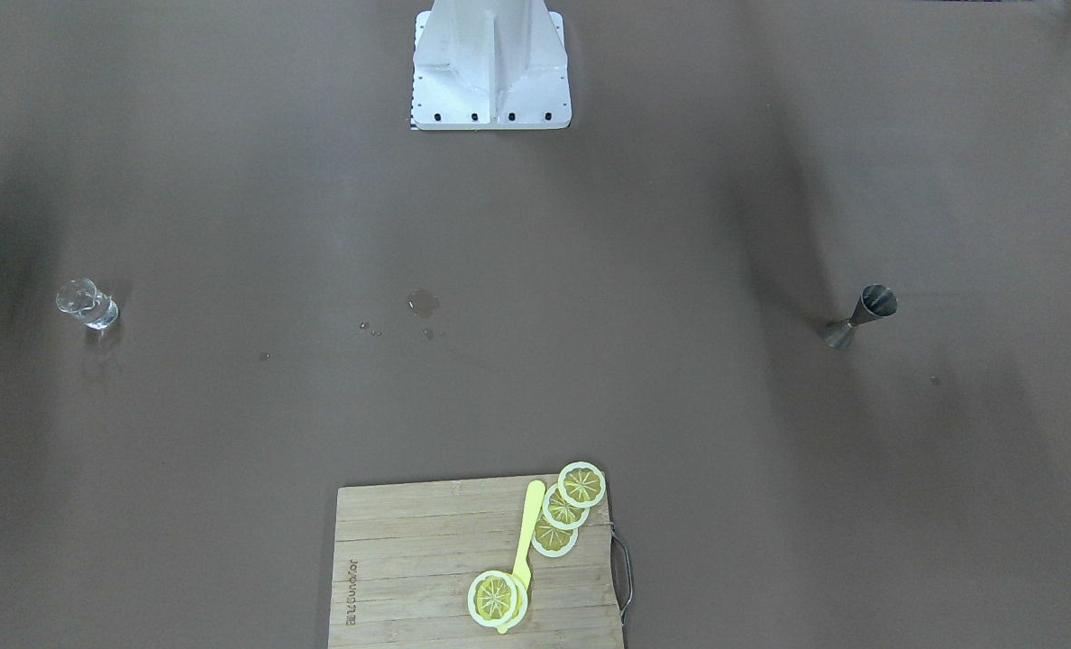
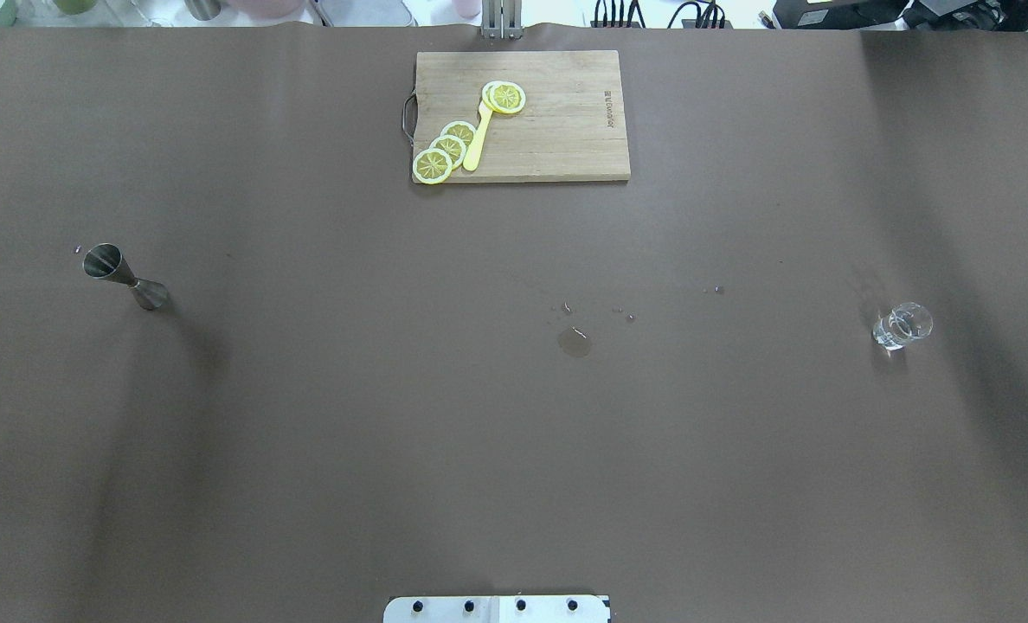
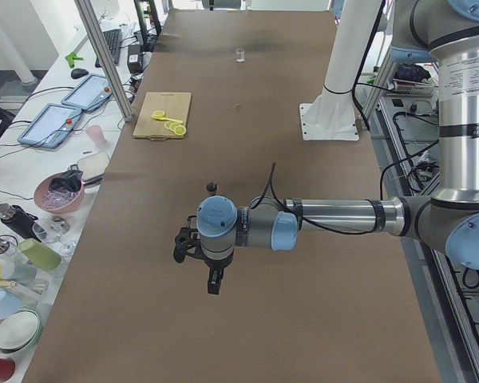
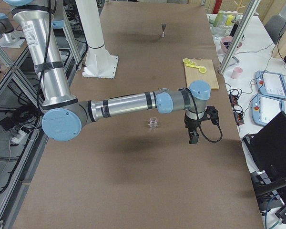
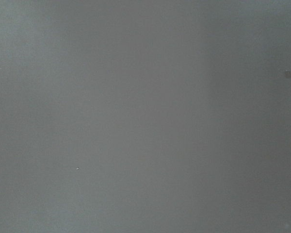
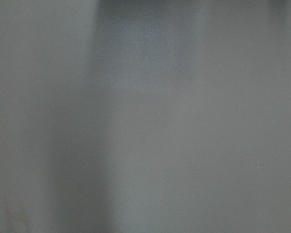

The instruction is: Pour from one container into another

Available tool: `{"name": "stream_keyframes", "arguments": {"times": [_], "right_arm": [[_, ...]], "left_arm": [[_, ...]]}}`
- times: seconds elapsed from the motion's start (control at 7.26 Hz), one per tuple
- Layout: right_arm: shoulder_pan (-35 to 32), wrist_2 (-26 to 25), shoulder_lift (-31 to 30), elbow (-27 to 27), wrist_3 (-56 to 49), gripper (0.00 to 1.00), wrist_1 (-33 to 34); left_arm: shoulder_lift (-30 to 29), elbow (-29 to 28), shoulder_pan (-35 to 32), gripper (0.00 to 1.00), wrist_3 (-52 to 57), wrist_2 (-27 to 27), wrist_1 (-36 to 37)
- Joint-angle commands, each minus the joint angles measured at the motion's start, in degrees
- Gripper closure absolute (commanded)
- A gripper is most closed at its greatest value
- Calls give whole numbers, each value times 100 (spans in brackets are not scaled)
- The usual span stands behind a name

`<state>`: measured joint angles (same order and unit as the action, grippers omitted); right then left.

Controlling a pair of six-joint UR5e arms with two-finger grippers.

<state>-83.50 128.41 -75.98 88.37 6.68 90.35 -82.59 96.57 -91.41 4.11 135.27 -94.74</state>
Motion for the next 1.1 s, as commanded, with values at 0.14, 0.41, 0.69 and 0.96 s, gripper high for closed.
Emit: {"name": "stream_keyframes", "arguments": {"times": [0.14,0.41,0.69,0.96], "right_arm": [[0,96,-843,1010,35,0,44],[0,53,-971,885,27,0,62],[0,18,-927,690,18,0,44],[0,-113,-971,673,18,0,9]], "left_arm": [[-21,37,9,1,-16,8,-79],[-29,-32,18,1,-33,-9,-743],[-12,-59,18,1,-60,-18,-897],[-38,-42,18,1,-7,-9,-1019]]}}
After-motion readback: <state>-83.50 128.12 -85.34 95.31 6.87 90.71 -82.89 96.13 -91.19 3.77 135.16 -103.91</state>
